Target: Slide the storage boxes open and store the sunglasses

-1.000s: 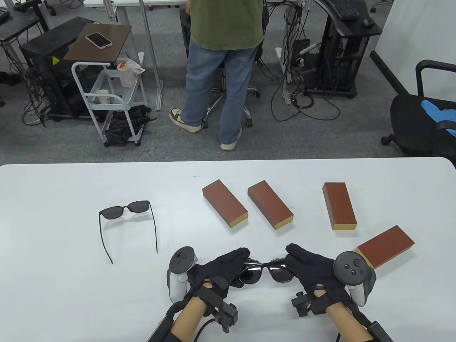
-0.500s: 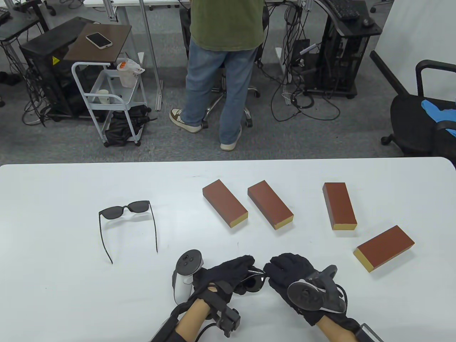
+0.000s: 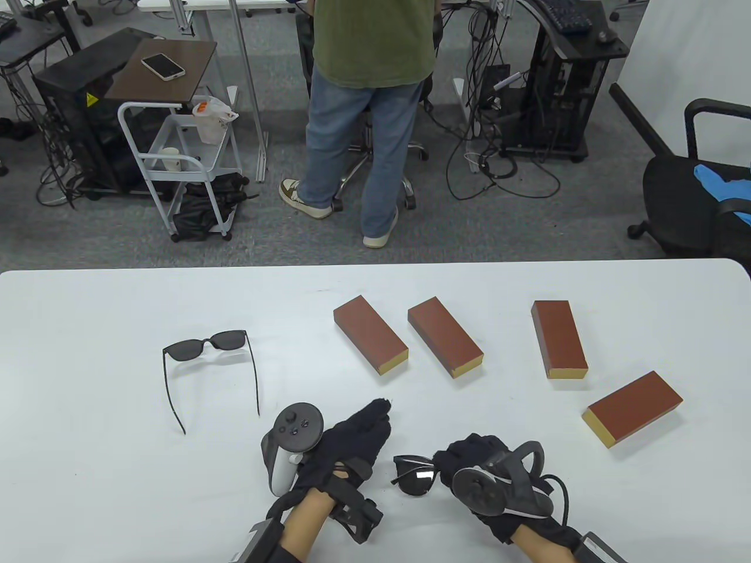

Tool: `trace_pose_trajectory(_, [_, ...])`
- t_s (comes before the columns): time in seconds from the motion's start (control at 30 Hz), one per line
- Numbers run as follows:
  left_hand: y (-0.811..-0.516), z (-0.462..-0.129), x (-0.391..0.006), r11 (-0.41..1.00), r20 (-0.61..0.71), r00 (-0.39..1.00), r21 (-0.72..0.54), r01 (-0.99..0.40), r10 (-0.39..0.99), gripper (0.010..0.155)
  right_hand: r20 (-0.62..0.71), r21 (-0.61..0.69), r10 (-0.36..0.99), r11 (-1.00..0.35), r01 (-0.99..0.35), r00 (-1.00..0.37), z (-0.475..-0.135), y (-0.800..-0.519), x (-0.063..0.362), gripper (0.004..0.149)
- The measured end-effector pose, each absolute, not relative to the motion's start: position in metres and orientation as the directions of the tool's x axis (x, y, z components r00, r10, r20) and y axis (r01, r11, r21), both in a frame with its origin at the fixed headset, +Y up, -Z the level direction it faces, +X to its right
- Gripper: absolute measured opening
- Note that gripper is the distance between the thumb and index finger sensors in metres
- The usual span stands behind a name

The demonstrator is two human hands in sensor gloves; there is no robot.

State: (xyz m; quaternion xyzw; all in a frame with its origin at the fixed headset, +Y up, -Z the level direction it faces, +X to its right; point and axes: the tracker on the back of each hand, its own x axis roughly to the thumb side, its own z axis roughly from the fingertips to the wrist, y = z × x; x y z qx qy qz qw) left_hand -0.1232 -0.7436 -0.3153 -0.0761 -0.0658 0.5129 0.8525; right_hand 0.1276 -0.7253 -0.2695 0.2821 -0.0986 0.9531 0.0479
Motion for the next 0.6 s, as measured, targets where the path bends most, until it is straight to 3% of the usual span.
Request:
trace_pose_trajectory(0.13, [-0.731, -0.315, -0.139, 0.678, 0.085, 0.674, -0.031, -0.734, 0.734, 0.071, 0.551, -0.074, 0.014, -0.995, -0.066, -0.834, -0.269, -0.737, 0.117, 0.038])
trace_pose_trajectory(0.3, [-0.725, -0.317, -0.148, 0.829, 0.105, 0.828, 0.049, -0.557, 0.551, 0.081, 0.562, -0.052, -0.002, -0.998, -0.033, -0.827, -0.268, -0.745, 0.105, 0.038])
trace_pose_trajectory(0.43, [-0.722, -0.317, -0.149, 0.89, 0.095, 0.895, 0.098, -0.445, 0.436, 0.076, 0.562, -0.05, -0.015, -0.999, -0.016, -0.827, -0.268, -0.749, 0.102, 0.039])
trace_pose_trajectory(0.6, [-0.72, -0.317, -0.148, 0.9, 0.091, 0.905, 0.102, -0.424, 0.416, 0.074, 0.541, -0.042, -0.002, -0.999, -0.025, -0.841, -0.271, -0.748, 0.104, 0.04])
